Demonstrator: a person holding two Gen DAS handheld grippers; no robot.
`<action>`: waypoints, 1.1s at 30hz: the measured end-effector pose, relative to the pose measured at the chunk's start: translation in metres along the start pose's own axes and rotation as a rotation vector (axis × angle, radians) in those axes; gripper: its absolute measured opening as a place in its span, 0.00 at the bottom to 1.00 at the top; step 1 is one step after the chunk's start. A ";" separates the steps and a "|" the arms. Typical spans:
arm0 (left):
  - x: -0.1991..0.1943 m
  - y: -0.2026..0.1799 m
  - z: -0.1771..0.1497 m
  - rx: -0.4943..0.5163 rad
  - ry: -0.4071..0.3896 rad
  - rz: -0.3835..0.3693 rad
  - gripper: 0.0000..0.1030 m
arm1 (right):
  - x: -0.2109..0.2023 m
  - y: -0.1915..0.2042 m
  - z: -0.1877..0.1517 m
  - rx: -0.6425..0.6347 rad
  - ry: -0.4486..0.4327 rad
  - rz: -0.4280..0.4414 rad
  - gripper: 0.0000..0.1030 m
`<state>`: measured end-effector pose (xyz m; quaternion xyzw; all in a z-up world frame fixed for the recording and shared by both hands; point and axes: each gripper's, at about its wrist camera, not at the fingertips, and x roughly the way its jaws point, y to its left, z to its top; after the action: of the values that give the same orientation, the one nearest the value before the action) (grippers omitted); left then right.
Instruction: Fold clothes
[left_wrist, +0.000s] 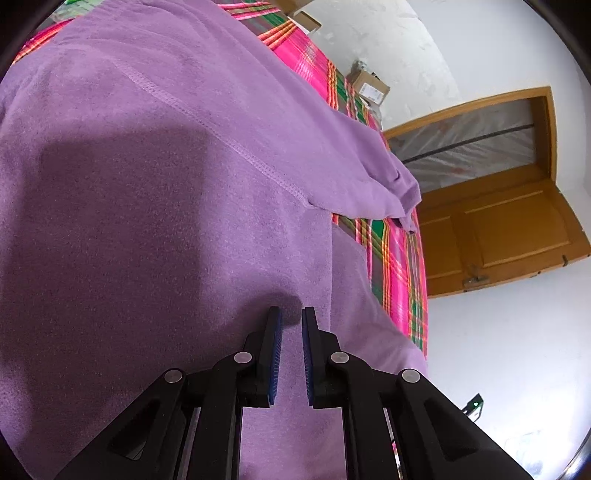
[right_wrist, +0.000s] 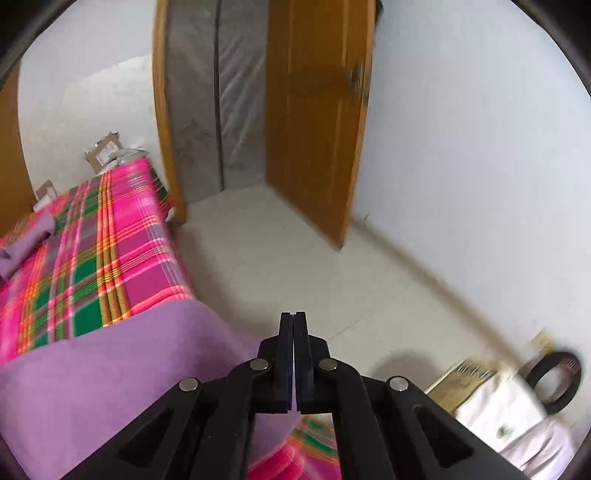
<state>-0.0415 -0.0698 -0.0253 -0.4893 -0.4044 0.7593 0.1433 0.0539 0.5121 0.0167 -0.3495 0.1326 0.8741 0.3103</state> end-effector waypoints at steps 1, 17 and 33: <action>0.000 -0.002 0.000 0.009 0.001 0.010 0.11 | 0.000 -0.005 0.002 0.035 0.015 0.037 0.00; 0.010 -0.061 0.030 0.250 -0.025 0.133 0.11 | -0.025 0.106 0.045 -0.157 0.022 0.331 0.02; 0.058 -0.139 0.088 0.501 0.016 0.221 0.23 | -0.049 0.313 0.129 -0.540 -0.004 0.654 0.19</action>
<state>-0.1699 0.0122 0.0605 -0.4859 -0.1467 0.8427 0.1793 -0.1850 0.3061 0.1484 -0.3561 0.0023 0.9305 -0.0860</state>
